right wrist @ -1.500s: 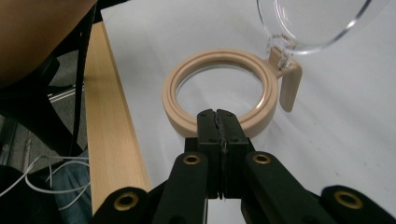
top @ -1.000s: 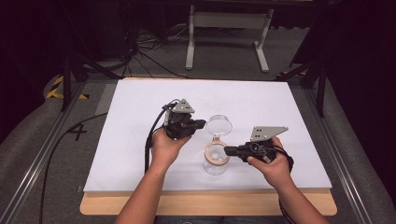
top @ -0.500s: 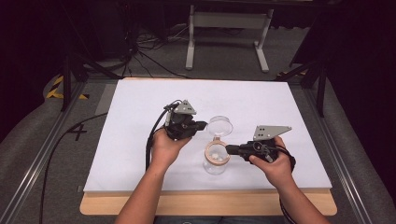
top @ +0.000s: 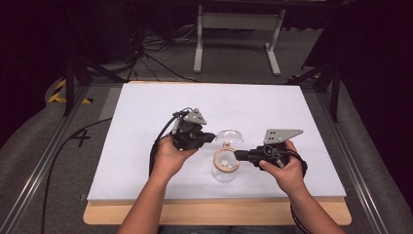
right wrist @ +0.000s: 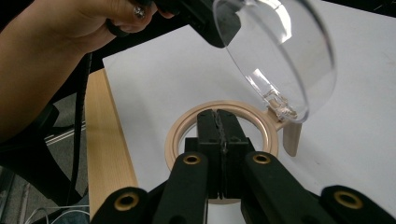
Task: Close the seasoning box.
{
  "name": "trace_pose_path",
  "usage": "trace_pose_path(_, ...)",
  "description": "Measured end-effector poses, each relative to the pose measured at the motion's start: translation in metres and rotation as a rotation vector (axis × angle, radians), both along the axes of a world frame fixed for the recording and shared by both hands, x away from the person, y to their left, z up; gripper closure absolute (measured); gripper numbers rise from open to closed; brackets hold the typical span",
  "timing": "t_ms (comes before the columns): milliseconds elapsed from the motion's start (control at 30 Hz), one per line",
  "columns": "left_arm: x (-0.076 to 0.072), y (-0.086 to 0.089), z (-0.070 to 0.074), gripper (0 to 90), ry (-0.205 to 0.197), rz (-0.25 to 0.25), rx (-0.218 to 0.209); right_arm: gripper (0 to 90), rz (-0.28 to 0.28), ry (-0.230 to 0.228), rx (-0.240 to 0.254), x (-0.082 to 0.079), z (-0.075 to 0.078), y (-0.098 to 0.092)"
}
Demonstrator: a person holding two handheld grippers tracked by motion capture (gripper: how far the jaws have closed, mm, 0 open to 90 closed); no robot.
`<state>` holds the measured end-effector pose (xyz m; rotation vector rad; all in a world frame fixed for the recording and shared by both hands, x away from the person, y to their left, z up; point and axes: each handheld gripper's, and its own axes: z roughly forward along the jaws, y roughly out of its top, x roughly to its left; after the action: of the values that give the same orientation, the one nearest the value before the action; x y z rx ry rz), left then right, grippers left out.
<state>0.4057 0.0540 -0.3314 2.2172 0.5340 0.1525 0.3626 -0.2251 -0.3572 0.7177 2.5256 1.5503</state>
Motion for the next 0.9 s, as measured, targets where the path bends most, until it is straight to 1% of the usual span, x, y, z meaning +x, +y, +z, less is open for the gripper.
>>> trace_pose_path(67, -0.001, 0.000, 0.000, 87.9, 0.007, -0.006, 0.017, 90.0, 0.000, 0.002, 0.004, 0.001, 0.000, 0.000)
trace_pose_path(133, -0.002, 0.001, 0.000, 87.8, 0.005, -0.009, 0.023, 90.0, 0.003, 0.001, 0.006, 0.001, 0.001, 0.000)
trace_pose_path(167, -0.002, 0.002, 0.001, 87.8, 0.011, -0.007, 0.019, 90.0, 0.003, 0.001, 0.006, 0.001, 0.001, 0.000)
trace_pose_path(200, -0.002, 0.003, 0.001, 87.8, 0.008, -0.003, 0.017, 90.0, 0.004, 0.003, 0.004, 0.001, 0.001, 0.000)
trace_pose_path(300, -0.003, 0.006, 0.003, 87.6, 0.006, -0.002, 0.027, 90.0, 0.004, 0.006, 0.003, 0.000, 0.000, -0.001)
trace_pose_path(367, -0.004, 0.007, 0.005, 87.6, 0.012, 0.002, 0.019, 90.0, 0.007, 0.010, 0.001, 0.000, 0.001, -0.002)
trace_pose_path(467, -0.005, 0.011, 0.007, 87.3, 0.008, 0.003, 0.033, 90.0, 0.012, 0.015, -0.006, -0.001, 0.001, -0.002)
trace_pose_path(533, -0.005, 0.013, 0.008, 86.7, 0.016, -0.002, 0.053, 90.0, 0.023, 0.024, -0.017, -0.001, 0.001, -0.002)
trace_pose_path(567, -0.005, 0.014, 0.008, 86.3, 0.018, 0.004, 0.055, 90.0, 0.027, 0.030, -0.021, -0.002, 0.000, -0.002)
trace_pose_path(600, -0.005, 0.015, 0.009, 86.2, 0.024, 0.001, 0.071, 90.0, 0.032, 0.033, -0.029, -0.002, 0.000, -0.002)
trace_pose_path(700, -0.005, 0.018, 0.009, 85.9, 0.037, 0.009, 0.069, 90.0, 0.040, 0.044, -0.046, -0.002, -0.001, -0.001)
trace_pose_path(733, -0.005, 0.018, 0.009, 85.9, 0.035, 0.006, 0.070, 90.0, 0.043, 0.050, -0.058, -0.003, -0.001, 0.000)
trace_pose_path(800, -0.005, 0.019, 0.010, 85.6, 0.038, 0.004, 0.077, 90.0, 0.047, 0.055, -0.074, -0.004, -0.001, 0.001)
trace_pose_path(833, -0.005, 0.019, 0.009, 85.5, 0.040, 0.003, 0.077, 90.0, 0.052, 0.062, -0.086, -0.005, -0.001, 0.001)
trace_pose_path(867, -0.005, 0.019, 0.009, 85.5, 0.043, -0.002, 0.089, 90.0, 0.052, 0.066, -0.090, -0.005, -0.001, 0.002)
trace_pose_path(900, -0.005, 0.019, 0.009, 85.5, 0.048, 0.002, 0.088, 90.0, 0.052, 0.078, -0.099, -0.005, -0.002, 0.002)
